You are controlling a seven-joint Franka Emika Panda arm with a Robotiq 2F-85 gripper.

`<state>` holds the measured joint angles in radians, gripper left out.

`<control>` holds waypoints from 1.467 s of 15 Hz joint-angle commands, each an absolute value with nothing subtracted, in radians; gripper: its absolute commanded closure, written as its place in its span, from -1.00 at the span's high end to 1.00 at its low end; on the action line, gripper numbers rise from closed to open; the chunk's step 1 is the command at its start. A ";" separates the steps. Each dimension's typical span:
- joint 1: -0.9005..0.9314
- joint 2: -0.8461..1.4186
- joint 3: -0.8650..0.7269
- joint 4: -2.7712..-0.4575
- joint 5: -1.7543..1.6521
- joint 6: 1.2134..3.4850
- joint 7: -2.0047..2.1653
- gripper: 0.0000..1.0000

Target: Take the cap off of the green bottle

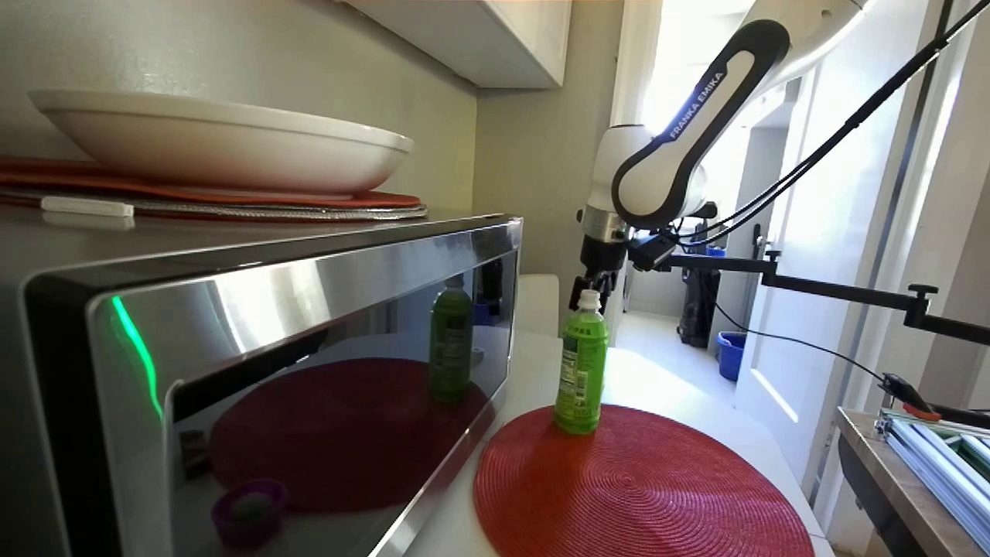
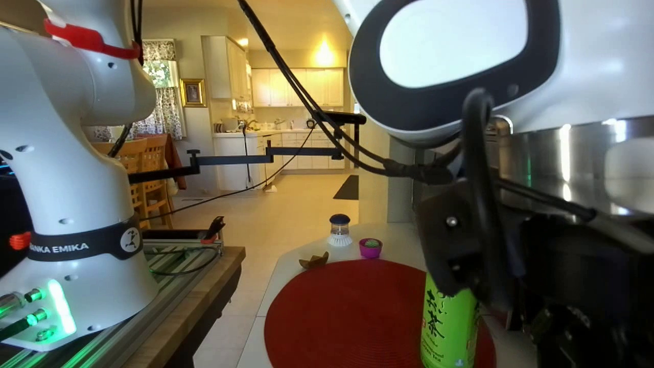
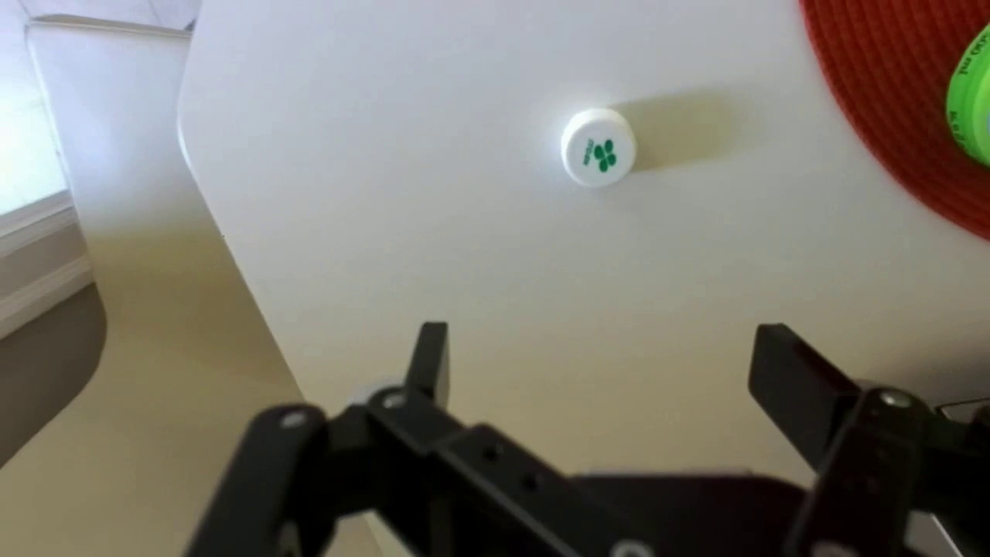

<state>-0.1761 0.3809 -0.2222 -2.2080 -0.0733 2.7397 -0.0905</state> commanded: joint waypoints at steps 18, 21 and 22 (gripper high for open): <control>-0.145 0.034 -0.185 -2.165 -0.013 2.200 -0.089 1.00; -0.139 0.038 -0.185 -2.156 -0.042 2.212 -0.052 1.00; -0.139 0.039 -0.184 -2.156 -0.043 2.212 -0.051 1.00</control>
<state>-0.1241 0.0389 -0.1988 -2.1586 -0.0422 2.2150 -0.0510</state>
